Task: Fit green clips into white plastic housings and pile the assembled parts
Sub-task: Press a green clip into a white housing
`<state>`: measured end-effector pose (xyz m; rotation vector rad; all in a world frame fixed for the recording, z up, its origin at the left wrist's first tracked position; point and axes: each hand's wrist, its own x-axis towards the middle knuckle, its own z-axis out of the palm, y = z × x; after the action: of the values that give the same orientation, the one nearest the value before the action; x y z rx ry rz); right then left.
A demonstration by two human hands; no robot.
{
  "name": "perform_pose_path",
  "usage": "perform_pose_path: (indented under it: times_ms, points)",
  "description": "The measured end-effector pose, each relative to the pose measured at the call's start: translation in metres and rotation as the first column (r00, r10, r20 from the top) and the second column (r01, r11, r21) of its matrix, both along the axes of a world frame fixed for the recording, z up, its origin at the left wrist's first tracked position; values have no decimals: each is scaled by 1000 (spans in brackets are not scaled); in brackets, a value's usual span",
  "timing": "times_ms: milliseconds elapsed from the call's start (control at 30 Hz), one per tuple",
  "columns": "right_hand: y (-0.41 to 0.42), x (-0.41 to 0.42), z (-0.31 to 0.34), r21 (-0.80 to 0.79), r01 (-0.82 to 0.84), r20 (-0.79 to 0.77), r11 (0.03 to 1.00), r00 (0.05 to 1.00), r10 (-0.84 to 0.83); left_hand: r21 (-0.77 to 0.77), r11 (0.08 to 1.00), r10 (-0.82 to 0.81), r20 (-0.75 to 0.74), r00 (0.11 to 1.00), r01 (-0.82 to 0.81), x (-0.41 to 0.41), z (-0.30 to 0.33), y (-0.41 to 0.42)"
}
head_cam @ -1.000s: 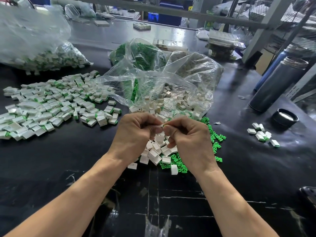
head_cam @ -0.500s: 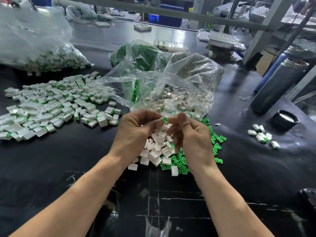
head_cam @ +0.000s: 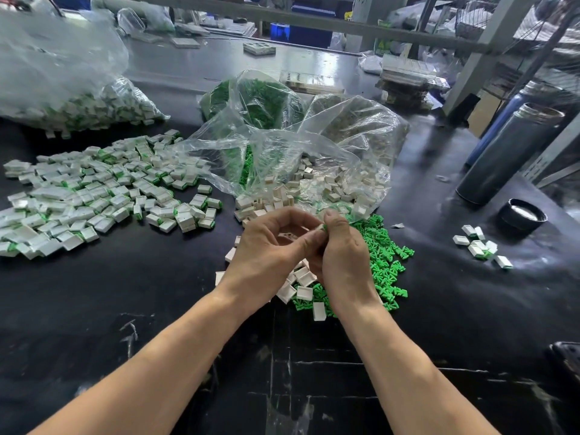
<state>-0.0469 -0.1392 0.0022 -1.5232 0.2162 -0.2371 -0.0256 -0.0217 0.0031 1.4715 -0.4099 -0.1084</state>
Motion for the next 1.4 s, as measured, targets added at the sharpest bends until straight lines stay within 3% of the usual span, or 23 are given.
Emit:
perform_pose_path:
  times_ms: [133, 400, 767, 900, 1067, 1267, 1400]
  points:
    - [3, 2, -3, -142, 95, 59, 985, 994, -87, 3, 1000, 17, 13, 1000, -17, -3, -2, -3]
    - [6, 7, -8, -115, 160, 110, 980, 983, -148, -39, 999, 38, -9, 999, -38, -4, 0, -3]
    - [2, 6, -10, -63, 69, 80, 996, 995, -64, 2, 999, 48, 22, 999, -48, -2, -1, -2]
    - [-9, 3, -9, -176, 81, 127, 981, 990, -59, 40, 990, 134, 39, 990, -135, 3, -1, 2]
    - [-20, 1, -4, -191, 31, 228, 981, 974, 14, 78, 981, 174, 64, 983, -178, 7, 0, 8]
    - [-20, 0, -5, -286, 34, 214, 958, 976, 30, 82, 982, 164, 52, 985, -168, 9, 0, 11]
    - [-18, 0, -4, -303, 41, 175, 952, 985, 13, 200, 960, 166, 146, 975, -193, 8, -1, 13]
